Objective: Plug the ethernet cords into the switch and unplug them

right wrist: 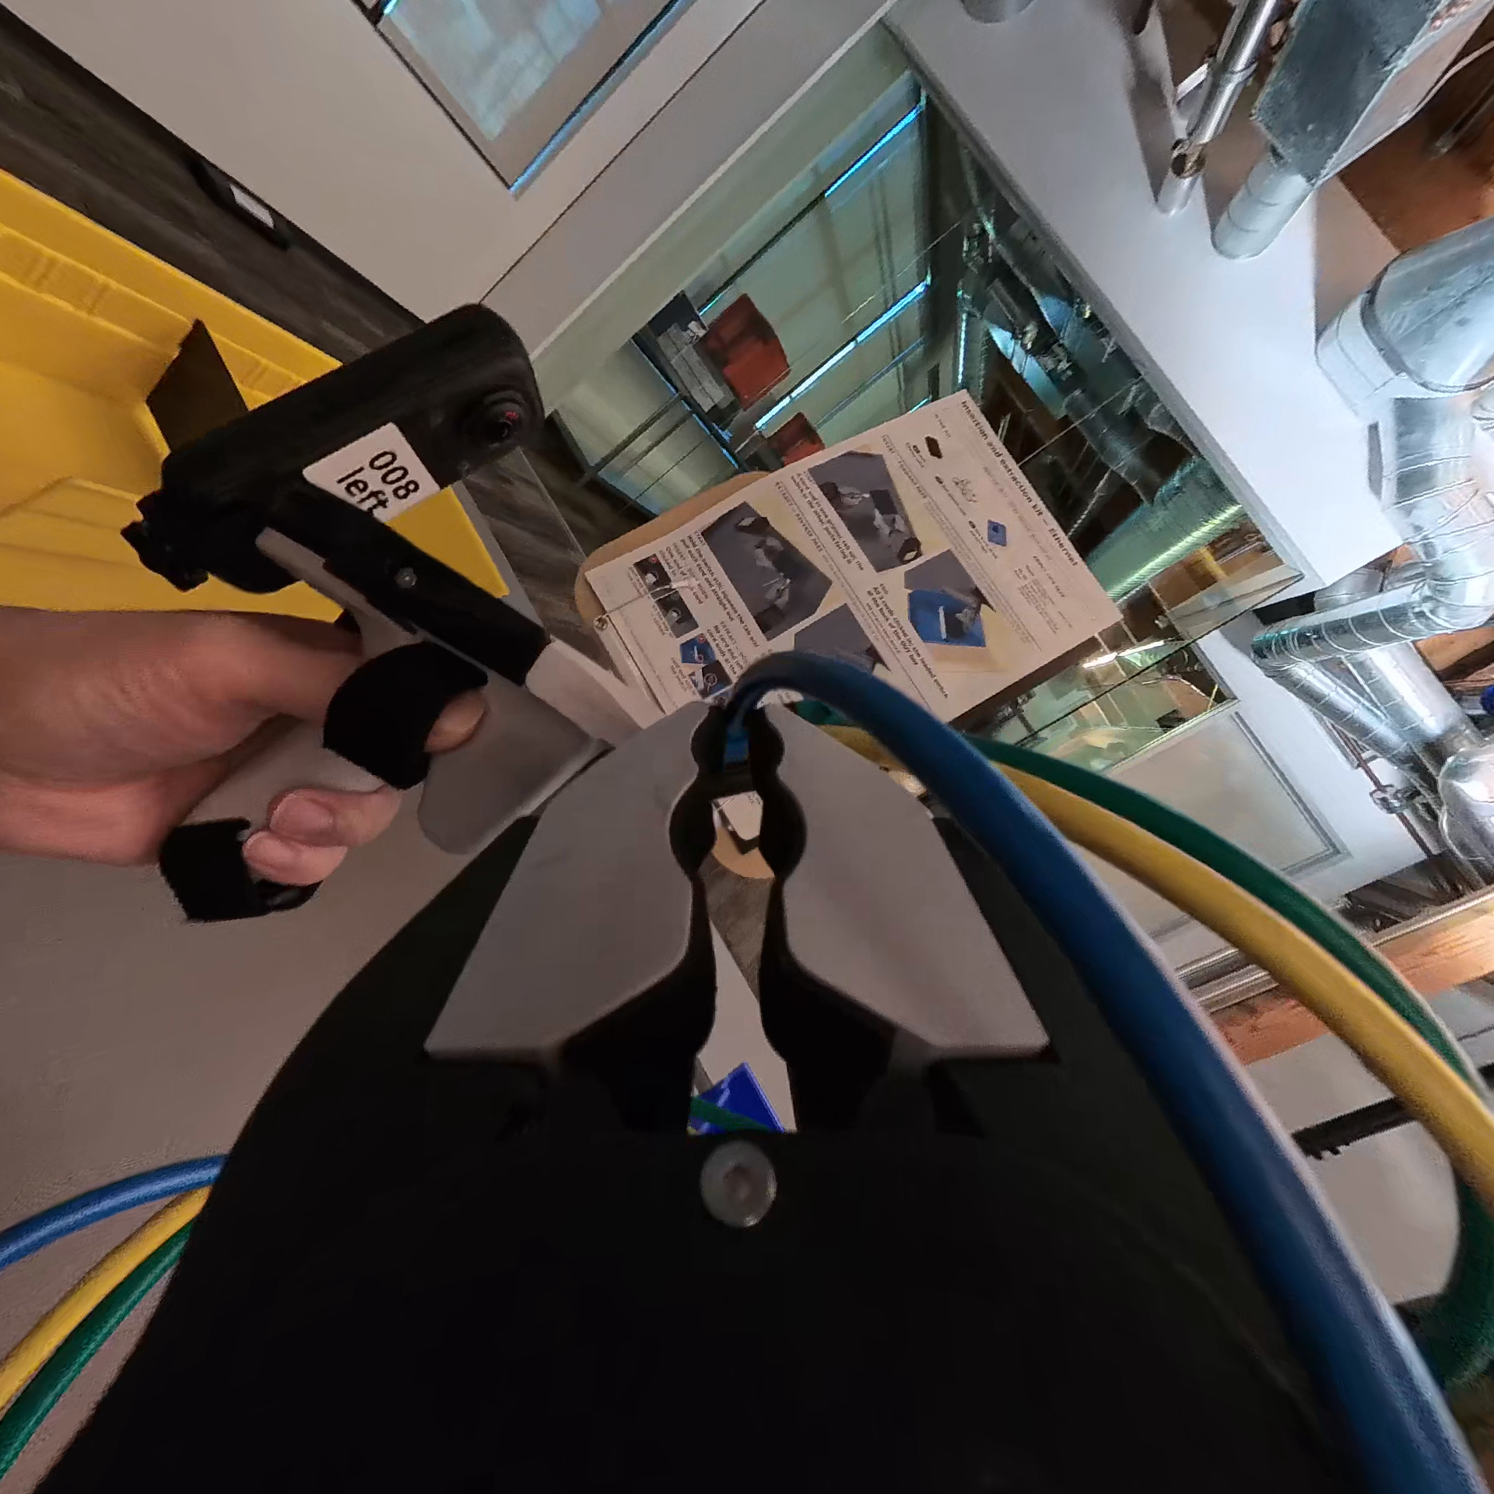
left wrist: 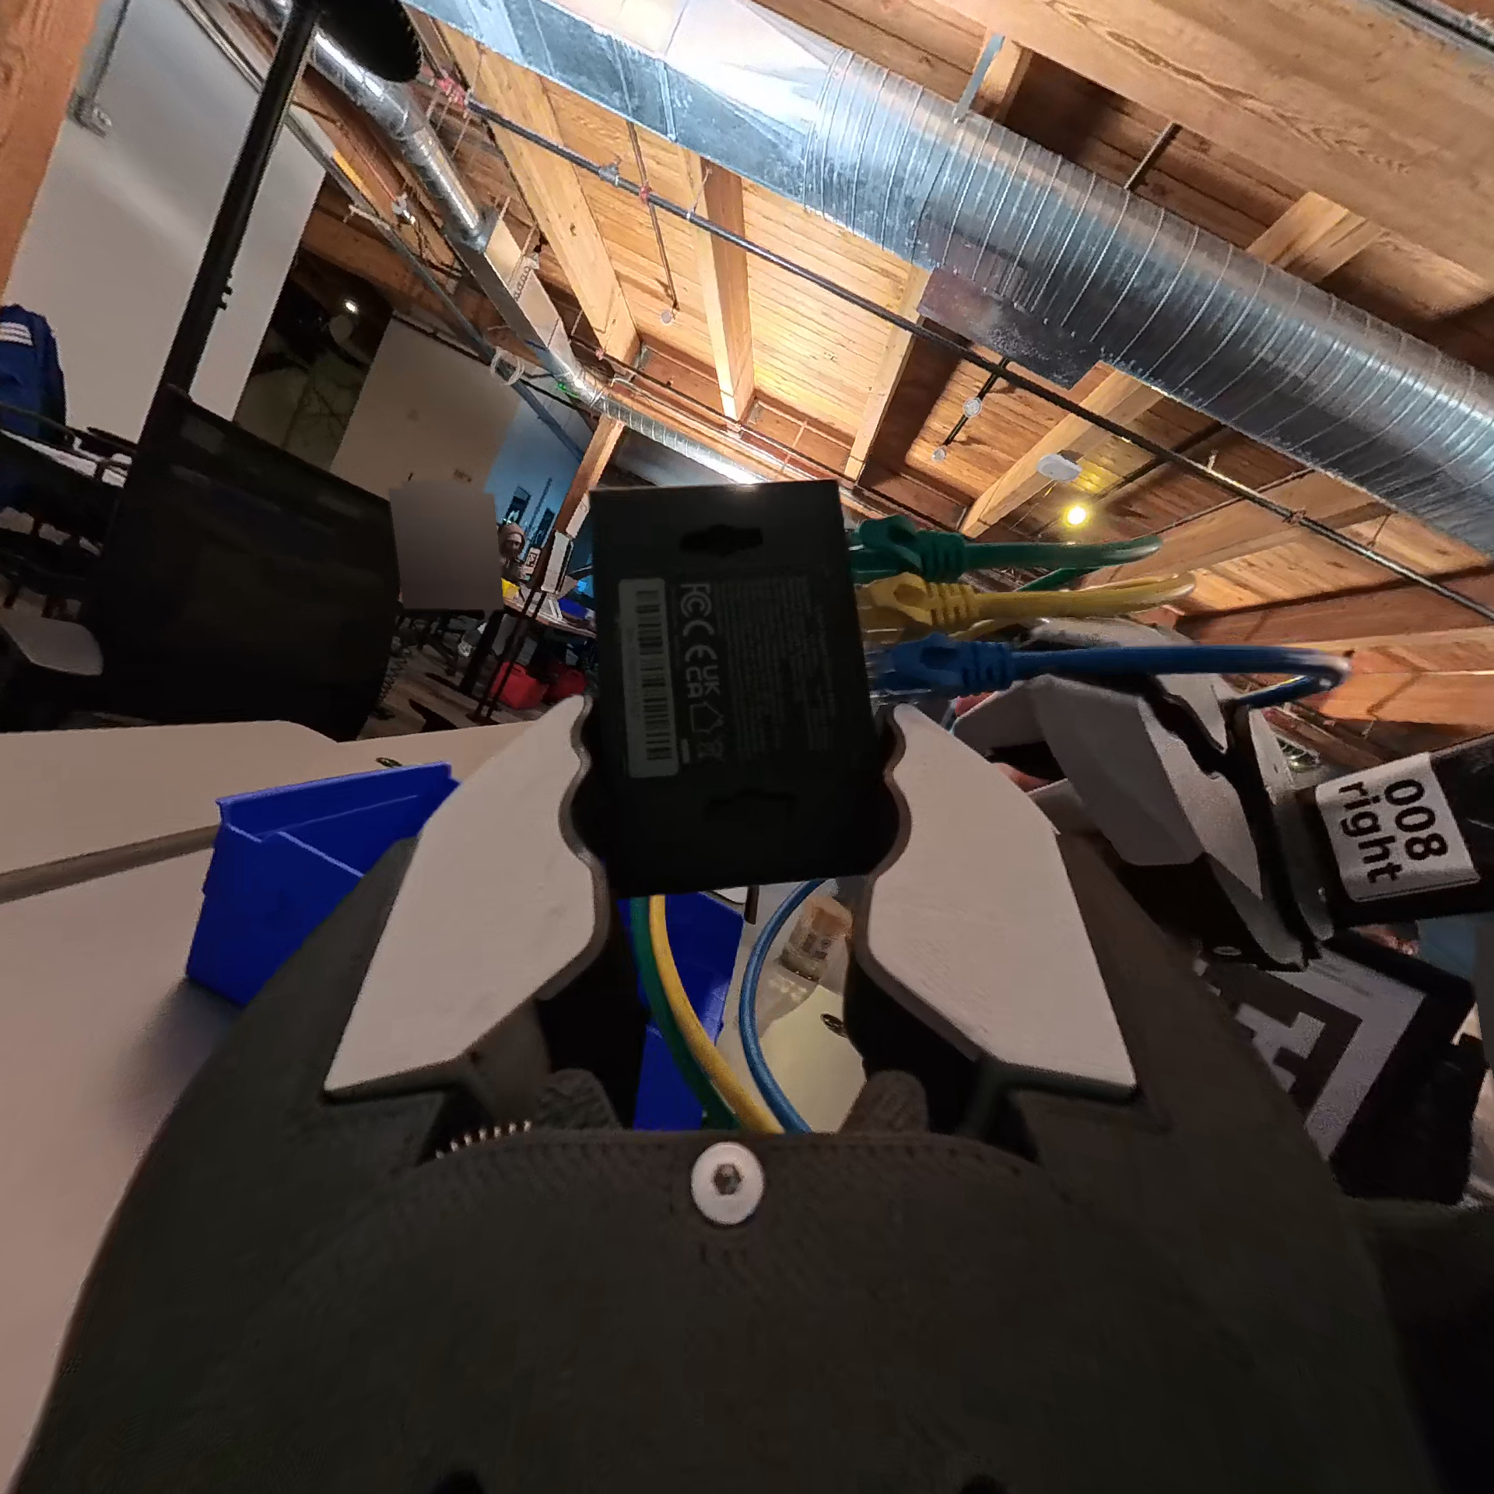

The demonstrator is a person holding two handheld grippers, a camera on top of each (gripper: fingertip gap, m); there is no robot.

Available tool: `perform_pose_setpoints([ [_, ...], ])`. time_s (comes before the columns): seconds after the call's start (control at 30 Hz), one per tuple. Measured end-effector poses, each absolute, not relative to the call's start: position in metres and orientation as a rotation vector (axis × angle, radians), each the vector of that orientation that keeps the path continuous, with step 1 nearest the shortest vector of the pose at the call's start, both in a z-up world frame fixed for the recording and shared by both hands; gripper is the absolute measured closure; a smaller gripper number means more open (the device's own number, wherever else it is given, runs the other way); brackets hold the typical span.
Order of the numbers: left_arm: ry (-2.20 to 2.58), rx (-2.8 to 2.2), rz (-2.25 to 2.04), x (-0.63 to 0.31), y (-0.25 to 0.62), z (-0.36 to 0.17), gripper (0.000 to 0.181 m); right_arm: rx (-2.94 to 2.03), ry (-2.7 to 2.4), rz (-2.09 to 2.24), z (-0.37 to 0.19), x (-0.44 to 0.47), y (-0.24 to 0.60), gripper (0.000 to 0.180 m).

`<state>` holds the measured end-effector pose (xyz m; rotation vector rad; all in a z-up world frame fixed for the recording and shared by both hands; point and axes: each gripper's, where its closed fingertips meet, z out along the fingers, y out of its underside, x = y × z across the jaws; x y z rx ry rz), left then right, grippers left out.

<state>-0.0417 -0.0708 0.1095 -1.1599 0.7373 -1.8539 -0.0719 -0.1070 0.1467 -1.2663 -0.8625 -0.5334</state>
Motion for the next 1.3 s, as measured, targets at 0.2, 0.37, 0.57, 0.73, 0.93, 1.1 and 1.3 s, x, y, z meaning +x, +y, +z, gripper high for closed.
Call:
perform_pose_setpoints([
  [0.2, 0.777, -1.11, -1.807, -0.05, -0.075, 0.118, 0.117, -1.271, -0.894, -0.511, 0.151, -0.076, -0.112, 0.173],
  [0.37, 0.81, -1.095, -1.703, -0.055, -0.079, 0.125, 0.118, -1.261, -0.932, -0.536, 0.157, -0.08, -0.117, 0.172],
  [0.57, 0.809, -1.102, -1.69, -0.057, -0.08, 0.127, 0.117, -1.315, -0.982, -0.547, 0.158, -0.083, -0.116, 0.172],
  [0.73, 0.824, -1.104, -1.669, -0.059, -0.081, 0.128, 0.117, -1.322, -1.006, -0.548, 0.159, -0.085, -0.116, 0.172],
  [0.93, 0.826, -1.1, -1.628, -0.062, -0.081, 0.132, 0.117, -1.31, -1.02, -0.525, 0.161, -0.087, -0.116, 0.172],
  [1.1, 0.801, -1.15, -1.556, -0.06, -0.072, 0.13, 0.117, -1.315, -0.999, -0.515, 0.16, -0.083, -0.111, 0.172],
  [1.3, 0.841, -1.089, -1.449, -0.073, -0.068, 0.141, 0.118, -1.197, -0.968, -0.489, 0.161, -0.087, -0.111, 0.174],
])
